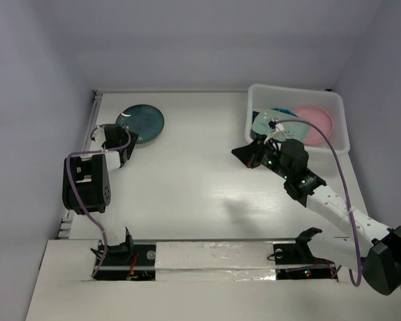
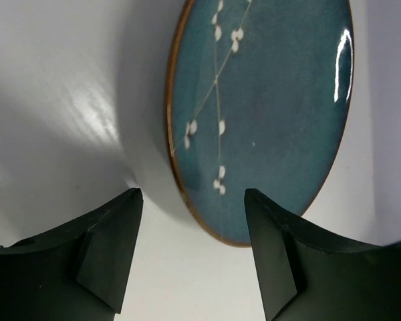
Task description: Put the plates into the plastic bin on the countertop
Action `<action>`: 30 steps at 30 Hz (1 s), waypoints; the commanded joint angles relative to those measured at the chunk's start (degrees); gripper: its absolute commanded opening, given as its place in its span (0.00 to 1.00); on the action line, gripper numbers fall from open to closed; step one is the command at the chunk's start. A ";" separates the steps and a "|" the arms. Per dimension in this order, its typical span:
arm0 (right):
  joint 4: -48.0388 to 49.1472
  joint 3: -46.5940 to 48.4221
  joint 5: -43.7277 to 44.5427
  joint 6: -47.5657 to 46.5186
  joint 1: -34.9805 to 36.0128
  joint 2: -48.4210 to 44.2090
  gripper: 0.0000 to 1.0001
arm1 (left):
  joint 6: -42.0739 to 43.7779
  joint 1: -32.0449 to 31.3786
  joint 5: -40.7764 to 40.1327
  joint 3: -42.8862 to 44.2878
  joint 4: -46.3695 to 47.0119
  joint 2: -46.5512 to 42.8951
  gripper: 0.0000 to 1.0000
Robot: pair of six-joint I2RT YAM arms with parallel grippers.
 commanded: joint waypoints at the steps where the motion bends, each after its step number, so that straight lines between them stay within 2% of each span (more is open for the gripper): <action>1: 3.07 2.91 -1.06 -0.78 0.61 0.17 0.04 | -1.15 0.59 0.72 3.90 1.32 1.56 0.59; 9: 0.52 4.15 1.84 -2.01 0.61 -1.50 0.04 | -3.78 0.59 1.60 6.63 1.14 6.75 0.50; 11: 0.44 4.15 1.75 -1.92 0.61 -1.50 0.04 | -4.57 1.12 4.24 6.28 2.36 7.46 0.48; 14: 0.26 3.79 1.49 -2.01 0.61 -1.68 0.04 | -7.47 1.64 7.58 4.17 7.37 8.33 0.41; 20: -1.32 3.97 2.63 -2.80 0.61 -4.05 0.05 | -9.49 2.26 9.34 0.40 16.06 9.30 0.26; 22: -2.63 4.23 3.07 -3.15 0.61 -4.49 0.05 | -10.29 2.87 11.00 -2.24 21.87 9.48 0.14; 24: -3.25 4.41 3.42 -3.42 0.61 -5.37 0.07 | -10.64 3.40 12.50 -3.91 26.51 9.65 0.00; 28: -5.01 4.50 4.82 -3.51 0.61 -7.04 0.14 | -8.89 3.93 13.91 -5.76 29.79 6.85 0.00; 30: -5.54 4.58 5.62 -3.68 0.61 -8.09 0.23 | -8.01 3.93 14.08 -7.07 31.54 3.51 0.00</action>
